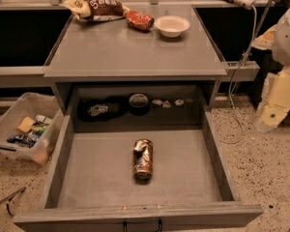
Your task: Pick orange can from top drawer and place on counter
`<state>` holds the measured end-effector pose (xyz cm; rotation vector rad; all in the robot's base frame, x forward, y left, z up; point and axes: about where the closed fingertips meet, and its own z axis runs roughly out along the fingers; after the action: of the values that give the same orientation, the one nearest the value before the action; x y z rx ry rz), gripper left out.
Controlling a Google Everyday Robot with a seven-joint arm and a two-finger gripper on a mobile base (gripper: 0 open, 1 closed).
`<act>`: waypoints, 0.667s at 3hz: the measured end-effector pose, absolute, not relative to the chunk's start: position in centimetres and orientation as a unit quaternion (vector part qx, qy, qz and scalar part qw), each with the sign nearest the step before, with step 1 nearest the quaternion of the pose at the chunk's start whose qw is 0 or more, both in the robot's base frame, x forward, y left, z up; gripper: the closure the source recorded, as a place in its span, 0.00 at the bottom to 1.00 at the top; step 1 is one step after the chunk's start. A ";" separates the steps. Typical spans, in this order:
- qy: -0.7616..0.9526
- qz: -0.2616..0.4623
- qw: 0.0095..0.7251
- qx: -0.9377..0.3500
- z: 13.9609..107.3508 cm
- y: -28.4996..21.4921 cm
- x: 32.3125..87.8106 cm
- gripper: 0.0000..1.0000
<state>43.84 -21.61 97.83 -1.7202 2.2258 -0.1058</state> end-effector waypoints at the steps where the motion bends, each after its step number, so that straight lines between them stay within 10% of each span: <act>1: 0.780 -0.037 0.163 -0.603 97.8 -21.6 43.8 0.00; 2: 0.782 -0.020 0.182 -0.596 96.1 -20.9 45.5 0.00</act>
Offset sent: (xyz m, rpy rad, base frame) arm 0.0470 0.0173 -0.0534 0.1505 -0.0078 -0.0126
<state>45.45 -20.94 96.11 -1.6839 2.2063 -0.0556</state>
